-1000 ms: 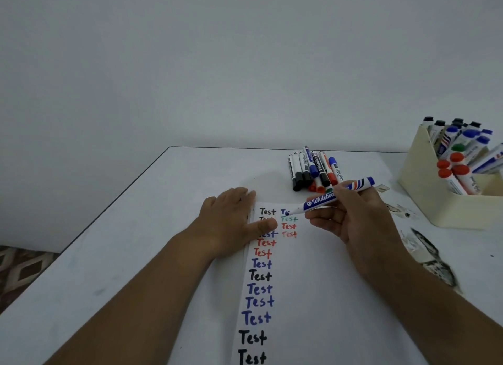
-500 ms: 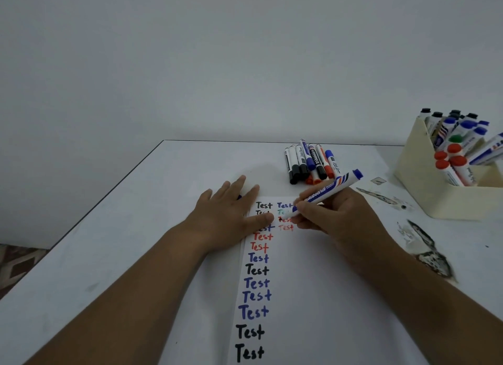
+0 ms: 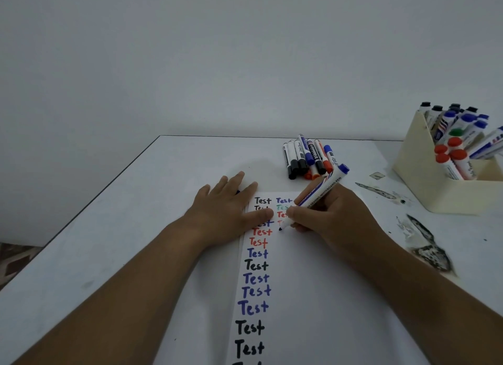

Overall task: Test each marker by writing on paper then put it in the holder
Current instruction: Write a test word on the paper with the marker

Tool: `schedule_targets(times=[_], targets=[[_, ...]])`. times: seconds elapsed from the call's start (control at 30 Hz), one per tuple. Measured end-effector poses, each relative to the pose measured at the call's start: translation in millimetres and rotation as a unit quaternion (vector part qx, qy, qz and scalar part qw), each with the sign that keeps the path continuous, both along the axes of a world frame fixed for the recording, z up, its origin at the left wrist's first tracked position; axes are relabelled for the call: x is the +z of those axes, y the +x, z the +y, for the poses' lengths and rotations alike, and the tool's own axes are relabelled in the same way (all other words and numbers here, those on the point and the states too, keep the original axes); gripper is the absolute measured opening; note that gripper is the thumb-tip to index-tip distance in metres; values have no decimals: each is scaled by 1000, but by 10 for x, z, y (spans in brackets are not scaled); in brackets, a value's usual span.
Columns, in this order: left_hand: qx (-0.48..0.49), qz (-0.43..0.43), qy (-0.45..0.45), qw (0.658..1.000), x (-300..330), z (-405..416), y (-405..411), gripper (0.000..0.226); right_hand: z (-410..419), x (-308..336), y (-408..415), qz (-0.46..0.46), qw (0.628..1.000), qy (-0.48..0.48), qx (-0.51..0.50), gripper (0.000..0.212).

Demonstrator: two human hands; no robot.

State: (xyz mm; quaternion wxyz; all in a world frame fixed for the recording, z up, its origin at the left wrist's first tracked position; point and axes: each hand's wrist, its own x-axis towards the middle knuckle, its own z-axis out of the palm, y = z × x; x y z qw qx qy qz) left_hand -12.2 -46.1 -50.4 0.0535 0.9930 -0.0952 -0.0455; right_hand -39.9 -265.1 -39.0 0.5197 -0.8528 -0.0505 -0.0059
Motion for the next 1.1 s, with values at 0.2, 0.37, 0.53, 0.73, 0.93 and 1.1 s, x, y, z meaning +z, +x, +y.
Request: schedule_targets(times=[0.2,0.37,0.53,0.73,0.93,1.1], targets=[[-2,1,-5,1000,2,3,4,99,3,17,-7,3,1000,23,10,24],[-6,0,-8,1000,-7,8,7,92,-2,4,-3,-3,1000,29,4,27],[-2,6,-17,1000,-14,11,7,95,8,-8,8,-21,1000,0,-2,24],[-1,2,-12,1000,-4,5,2,90,-27,23,-13,-8,997,81,-18,21],[-1,1,-13,1000,20,-13,-14,87,-15,26,-50,-22,999,41,-3,15],[-3,0,-16,1000,20,-2,-17,86,-3,30,-49,-32,999,14,-9,15]])
